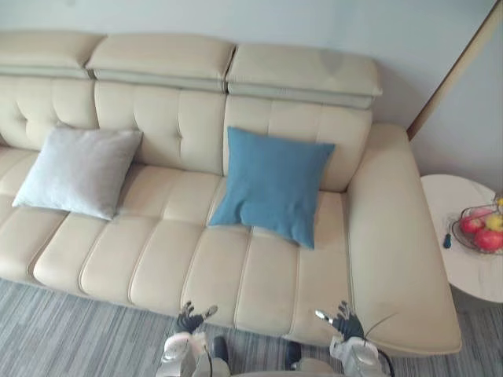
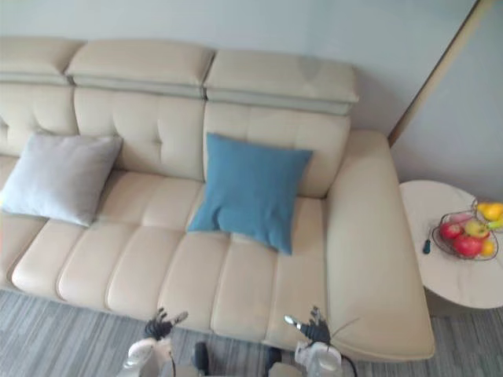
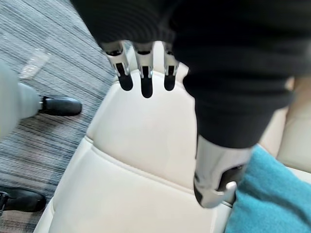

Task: Pick up cushions and gather them together orderly.

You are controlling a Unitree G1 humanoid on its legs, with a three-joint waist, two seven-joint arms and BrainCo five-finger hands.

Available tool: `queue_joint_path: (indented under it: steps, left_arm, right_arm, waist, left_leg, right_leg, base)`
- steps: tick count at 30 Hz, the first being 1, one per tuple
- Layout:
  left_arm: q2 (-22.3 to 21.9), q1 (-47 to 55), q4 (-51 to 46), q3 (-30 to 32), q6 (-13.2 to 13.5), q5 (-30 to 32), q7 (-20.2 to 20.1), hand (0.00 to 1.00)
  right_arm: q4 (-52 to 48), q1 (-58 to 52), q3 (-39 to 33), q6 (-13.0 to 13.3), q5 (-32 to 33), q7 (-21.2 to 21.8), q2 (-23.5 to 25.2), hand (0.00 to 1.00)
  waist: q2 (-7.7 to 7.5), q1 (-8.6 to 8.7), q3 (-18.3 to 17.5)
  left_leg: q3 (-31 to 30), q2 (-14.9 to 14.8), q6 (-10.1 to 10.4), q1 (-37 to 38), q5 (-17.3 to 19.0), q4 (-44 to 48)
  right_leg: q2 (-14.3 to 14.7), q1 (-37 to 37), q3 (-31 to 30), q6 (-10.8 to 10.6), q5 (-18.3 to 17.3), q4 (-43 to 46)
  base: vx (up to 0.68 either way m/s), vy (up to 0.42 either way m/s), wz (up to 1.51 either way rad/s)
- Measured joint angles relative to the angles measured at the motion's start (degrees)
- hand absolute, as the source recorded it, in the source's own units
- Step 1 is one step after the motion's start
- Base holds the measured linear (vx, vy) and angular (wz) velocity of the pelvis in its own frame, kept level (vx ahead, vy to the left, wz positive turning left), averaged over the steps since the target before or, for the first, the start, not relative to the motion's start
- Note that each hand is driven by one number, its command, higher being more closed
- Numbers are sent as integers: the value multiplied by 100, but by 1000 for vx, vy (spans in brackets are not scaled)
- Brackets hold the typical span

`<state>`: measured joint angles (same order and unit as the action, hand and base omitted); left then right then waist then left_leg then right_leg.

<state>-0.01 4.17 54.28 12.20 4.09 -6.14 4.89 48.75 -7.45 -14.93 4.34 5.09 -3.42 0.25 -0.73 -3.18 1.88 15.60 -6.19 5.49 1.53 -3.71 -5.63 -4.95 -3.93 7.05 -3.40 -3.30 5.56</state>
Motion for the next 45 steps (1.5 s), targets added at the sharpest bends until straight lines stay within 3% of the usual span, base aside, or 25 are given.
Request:
queue_joint_path:
  steps: [10, 12, 13, 14, 15, 17, 19, 20, 22, 23, 24, 25, 26, 27, 28, 30, 32, 33, 34, 36, 38, 39, 42, 45]
  left_arm:
    - [-36, -59, 263, 203, -53, 253, -4, 0]
    - [2, -183, 248, 205, -60, 275, 18, 0]
    - [-76, -213, 207, 277, -57, 290, 26, 0]
    - [-68, -245, 213, 299, -66, 308, 28, 0]
    - [-63, -288, 173, 287, -67, 372, 38, 0]
    - [-48, -283, -8, 251, -56, 374, 57, 0]
    - [-20, -278, -60, 247, -62, 374, 76, 0]
    - [-97, -266, -85, 243, -61, 371, 103, 0]
    - [-190, -244, -107, 120, -59, 378, 122, 0]
    - [-202, -265, -97, 25, -56, 378, 126, 0]
    - [-238, -288, -60, -63, -56, 376, 129, 0]
    - [-305, -285, -57, -62, -53, 374, 133, 0]
    - [-310, -285, -56, -54, -50, 374, 133, 0]
    - [-314, -335, -62, -18, -49, 378, 131, 0]
    - [-316, -337, -61, -8, -53, 379, 130, 0]
    - [-298, -347, -64, 12, -53, 379, 129, 0]
    - [-281, -371, -75, 41, -52, 376, 128, 0]
    - [-279, -371, -73, 43, -54, 376, 125, 0]
    - [-286, -368, -60, 98, -57, 372, 119, 0]
    - [-342, -361, 13, 221, -75, 368, 114, 0]
    - [-164, -294, 27, 261, -84, 365, 127, 0]
    - [-87, -227, 51, 259, -112, 372, 124, 0]
    - [-85, -209, 140, 259, -117, 375, 111, 0]
    - [-60, -108, 225, 269, -125, 375, 112, 0]
  right_arm:
    - [402, 172, -172, -102, 174, -17, 38, 0]
    - [398, 224, -172, -101, 174, -43, 131, 0]
    - [404, 347, -177, -109, 174, -67, 167, 0]
    - [399, 383, -174, -110, 174, -70, 206, 0]
    - [415, 344, -173, -110, 174, -72, 256, 0]
    - [489, 296, -171, -110, 173, -69, 270, 0]
    - [511, 378, -181, -110, 172, -84, 244, 0]
    - [496, 486, -186, -107, 173, -119, 177, 0]
    - [476, 547, -181, -84, 177, -166, 98, 0]
    - [472, 565, -175, -83, 178, -182, 74, 0]
    - [481, 605, -169, -85, 181, -217, -25, 0]
    - [523, 579, -171, -88, 181, -240, -42, 0]
    - [565, 549, -172, -87, 179, -259, -39, 0]
    - [640, 550, -169, -100, 178, -276, -21, 0]
    - [645, 534, -175, -106, 178, -299, -38, 0]
    - [646, 524, -175, -106, 178, -304, -37, 0]
    - [690, 516, -181, -108, 177, -301, -24, 0]
    - [704, 513, -184, -112, 177, -300, -26, 0]
    - [740, 504, -198, -130, 173, -296, -21, 0]
    - [769, 508, -311, -188, 171, -274, -7, 0]
    - [853, 490, -367, -232, 161, -238, 199, 0]
    - [853, 438, -476, -268, 162, -215, 286, 0]
    - [855, 288, -761, -271, 164, -220, 287, 0]
    - [914, 162, -997, -284, 160, -222, 238, 0]
  waist:
    - [-60, -15, 68]
    - [-147, -18, 136]
    - [-57, -107, 191]
    - [-54, -53, 247]
    - [-103, -3, 247]
    - [-305, -51, 208]
    - [-420, -102, 168]
    - [-264, -181, 218]
    - [-18, -312, 272]
    - [33, -315, 325]
    - [177, -308, 395]
    - [257, -283, 427]
    - [246, -262, 427]
    - [227, -261, 438]
    - [215, -256, 450]
    - [116, -251, 512]
    - [-6, -191, 534]
    - [-11, -176, 535]
    - [-19, -144, 540]
    - [59, -99, 492]
    - [-178, -88, 357]
    - [-285, -41, 263]
    - [-270, -8, 194]
    - [-160, 12, 44]
  left_leg:
    - [440, 59, -61, 312, 130, 76]
    - [534, -25, -171, 26, 267, 520]
    - [582, -227, -216, -178, 320, 702]
    - [573, -252, -222, -240, 323, 809]
    - [455, -238, -229, -339, 323, 966]
    - [349, -204, -241, -546, 329, 1307]
    - [253, -265, -238, -948, 329, 1778]
    - [259, -442, -196, -1063, 295, 1883]
    - [251, -669, -38, -1209, 128, 1872]
    - [221, -716, -15, -1292, 26, 1864]
    - [95, -808, 63, -1390, -188, 1775]
    - [66, -820, 100, -1376, -591, 1457]
    - [75, -794, 123, -1360, -702, 1330]
    - [103, -784, 100, -1345, -595, 1422]
    - [72, -751, 7, -1370, -181, 1807]
    - [-66, -652, -125, -1356, 281, 2346]
    - [-251, -622, -154, -1340, 997, 3264]
    - [-291, -621, -130, -1329, 1102, 3417]
    - [-390, -611, -29, -1212, 1455, 3669]
    - [-325, -536, 70, -896, 1815, 3130]
    - [-111, -261, -39, -746, 1619, 2635]
    - [-57, -45, -139, -539, 1456, 2233]
    - [-37, 178, -223, -337, 1349, 1884]
    - [-30, 389, -287, -134, 1095, 1354]
  right_leg:
    - [-15, 123, -391, -62, 136, 81]
    - [-25, -63, -448, -334, 318, 162]
    - [-2, -292, -312, -323, 129, 779]
    - [-83, -469, -160, -175, -192, 1642]
    - [-318, -555, -45, -307, -563, 2933]
    - [-567, -262, -132, -540, -698, 3713]
    - [-606, 274, -203, -688, -921, 3114]
    - [-383, 489, -93, -484, -1157, 2539]
    - [-123, 699, 132, -285, -1407, 1960]
    - [-70, 703, 209, -231, -1492, 1834]
    - [52, 700, 331, -189, -1527, 1721]
    - [100, 646, 493, -184, -1525, 1659]
    - [59, 605, 618, -112, -1522, 1626]
    - [31, 584, 779, 167, -1514, 1577]
    - [-24, 505, 913, 296, -1495, 1569]
    - [-144, 450, 1016, 350, -1460, 1588]
    - [-286, 318, 1082, 300, -1334, 1620]
    - [-304, 300, 1090, 273, -1309, 1618]
    - [-358, 246, 1076, 173, -1228, 1611]
    - [-375, 188, 978, 6, -1128, 1604]
    - [-474, 164, 744, -59, -955, 1320]
    - [-538, 316, 616, -84, -667, 877]
    - [-640, 532, 548, -162, -424, 516]
    - [-692, 641, 453, -222, -225, 198]
  base:
    - [21, 29, -20]
    - [-50, 11, -31]
    - [-86, -9, -24]
    - [-92, -24, 7]
    - [-63, -103, 46]
    - [-68, -166, 45]
    - [-167, -248, 9]
    - [-238, -216, -27]
    - [-302, -232, -21]
    - [-323, -230, 13]
    - [-362, -220, 31]
    - [-391, -207, 35]
    - [-336, -172, 27]
    - [-275, -104, 17]
    - [-237, -64, 9]
    - [-252, 36, 9]
    - [-263, 124, 19]
    - [-185, 192, 18]
    - [-136, 256, 7]
    - [-106, 286, -7]
    - [-53, 230, -22]
    - [-39, 227, -15]
    - [-30, 171, 3]
    - [9, 80, 5]
